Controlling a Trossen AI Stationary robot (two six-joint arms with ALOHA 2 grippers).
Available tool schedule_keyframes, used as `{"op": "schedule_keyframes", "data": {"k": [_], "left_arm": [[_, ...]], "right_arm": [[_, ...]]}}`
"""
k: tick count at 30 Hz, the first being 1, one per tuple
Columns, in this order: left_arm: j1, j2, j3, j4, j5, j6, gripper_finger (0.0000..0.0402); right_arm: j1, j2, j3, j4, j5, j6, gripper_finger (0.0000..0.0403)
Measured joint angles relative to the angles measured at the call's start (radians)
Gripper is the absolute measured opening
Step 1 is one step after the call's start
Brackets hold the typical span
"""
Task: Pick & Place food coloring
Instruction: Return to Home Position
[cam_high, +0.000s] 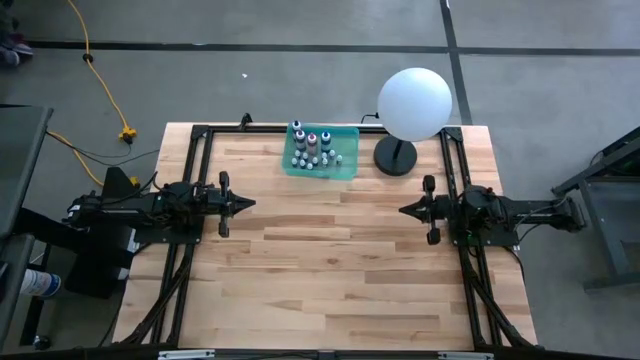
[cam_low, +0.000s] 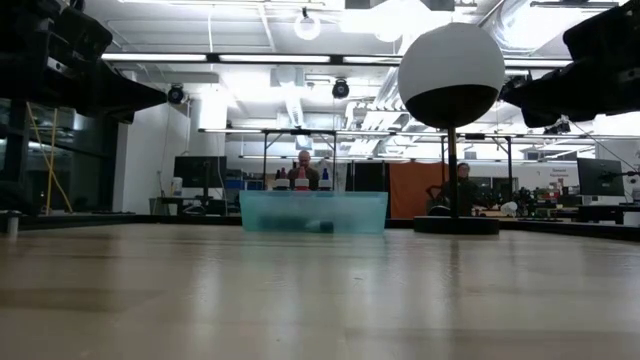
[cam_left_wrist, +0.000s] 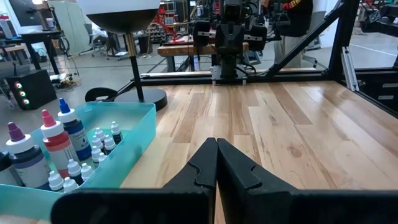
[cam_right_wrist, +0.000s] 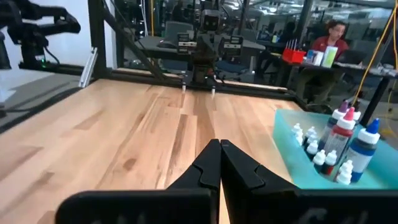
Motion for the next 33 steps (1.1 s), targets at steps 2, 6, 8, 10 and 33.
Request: {"op": "schedule_keyframes", "data": {"k": [2,6,8,10,33], "left_arm": [[0.000,0.000,0.000,0.000,0.000,0.000,0.0000],[0.000,0.000,0.000,0.000,0.000,0.000,0.0000],[0.000,0.000,0.000,0.000,0.000,0.000,0.0000],[0.000,0.000,0.000,0.000,0.000,0.000,0.0000],[0.000,0.000,0.000,0.000,0.000,0.000,0.0000]], "right_arm": [[0.000,0.004,0.000,-0.001,0.000,0.021,0.0000],[0.000,0.007,0.000,-0.004,0.014,0.072,0.0000],[0.000,0.008,0.000,-0.006,0.027,0.063,0.0000],[0.000,0.008,0.000,-0.006,0.029,0.046,0.0000],[0.000,0.008,0.000,-0.005,0.026,0.033,0.0000]]}}
